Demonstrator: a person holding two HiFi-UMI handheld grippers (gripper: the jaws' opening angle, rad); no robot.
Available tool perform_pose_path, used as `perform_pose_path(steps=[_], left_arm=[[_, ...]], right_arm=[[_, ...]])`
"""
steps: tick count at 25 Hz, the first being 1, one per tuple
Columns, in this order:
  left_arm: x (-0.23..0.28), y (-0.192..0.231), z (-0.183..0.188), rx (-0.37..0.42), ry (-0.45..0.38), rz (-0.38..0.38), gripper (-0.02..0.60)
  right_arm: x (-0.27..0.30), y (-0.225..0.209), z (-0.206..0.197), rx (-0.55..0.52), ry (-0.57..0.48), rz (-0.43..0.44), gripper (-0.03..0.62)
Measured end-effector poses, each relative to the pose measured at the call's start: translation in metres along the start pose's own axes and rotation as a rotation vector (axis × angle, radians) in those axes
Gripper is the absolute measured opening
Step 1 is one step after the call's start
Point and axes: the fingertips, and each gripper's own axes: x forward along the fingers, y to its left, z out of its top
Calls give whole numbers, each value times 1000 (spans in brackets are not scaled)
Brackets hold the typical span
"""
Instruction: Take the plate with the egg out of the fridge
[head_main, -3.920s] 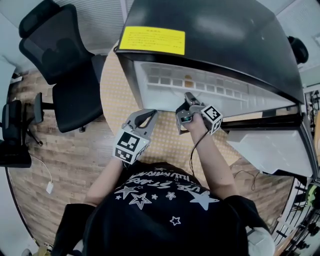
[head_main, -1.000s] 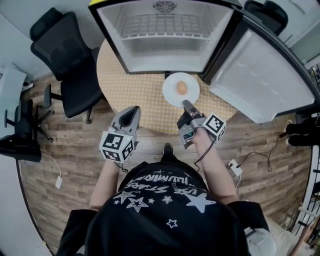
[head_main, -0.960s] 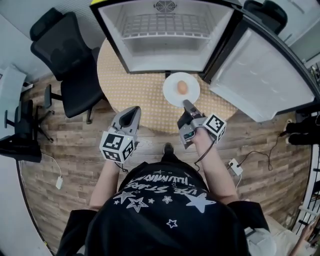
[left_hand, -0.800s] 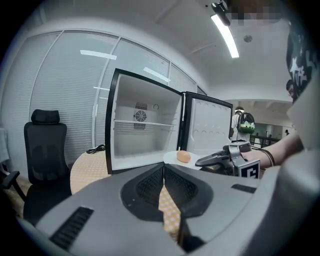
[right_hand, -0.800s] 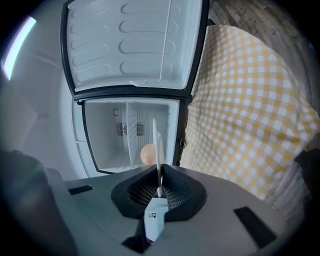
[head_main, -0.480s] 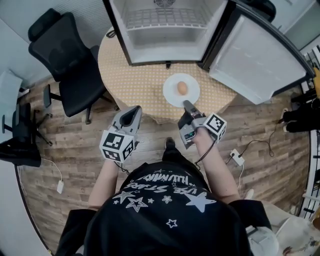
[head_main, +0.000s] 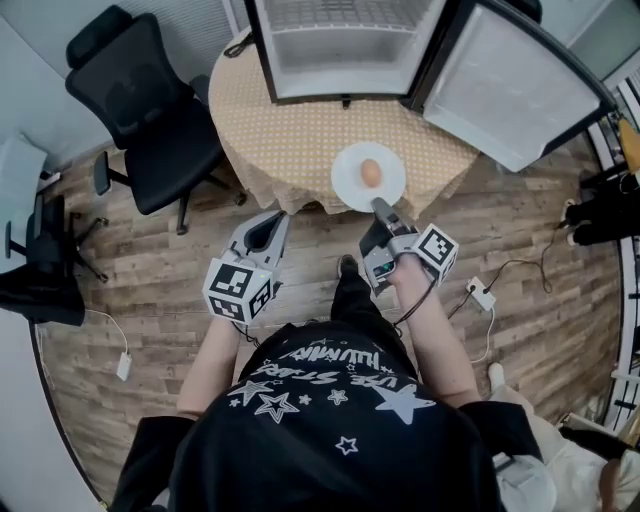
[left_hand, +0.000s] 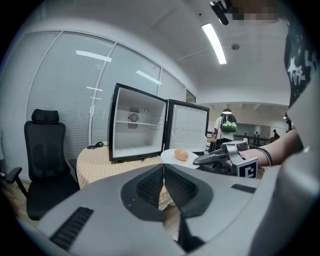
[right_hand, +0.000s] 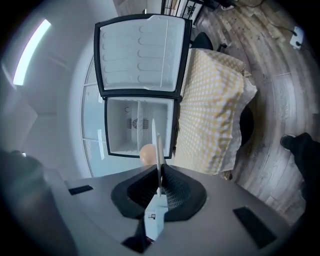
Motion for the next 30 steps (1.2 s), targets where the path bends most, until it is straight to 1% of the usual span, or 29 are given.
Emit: perform_pose_path(steps=[3, 13, 16, 19, 23, 30], left_arm=[[-27, -13, -11, 6, 1, -21, 9], [-75, -41, -31, -2, -9, -90, 9], [-84, -50, -34, -7, -15, -107, 9], [-94, -54, -37, -10, -24, -105, 9], [-97, -62, -37, -13, -29, -119, 9], [-92, -80, -36, -8, -32, -123, 9]], right_arm=[[-30, -2, -21, 0, -20, 4, 34], [-93, -2, -62, -11, -76, -7, 34], [-111, -1, -69, -17, -93, -14, 34], [-126, 0, -74, -19, -110, -22, 34], [-141, 3, -75, -17, -129, -18, 34], [-154, 2, -74, -31, -103, -5, 34]])
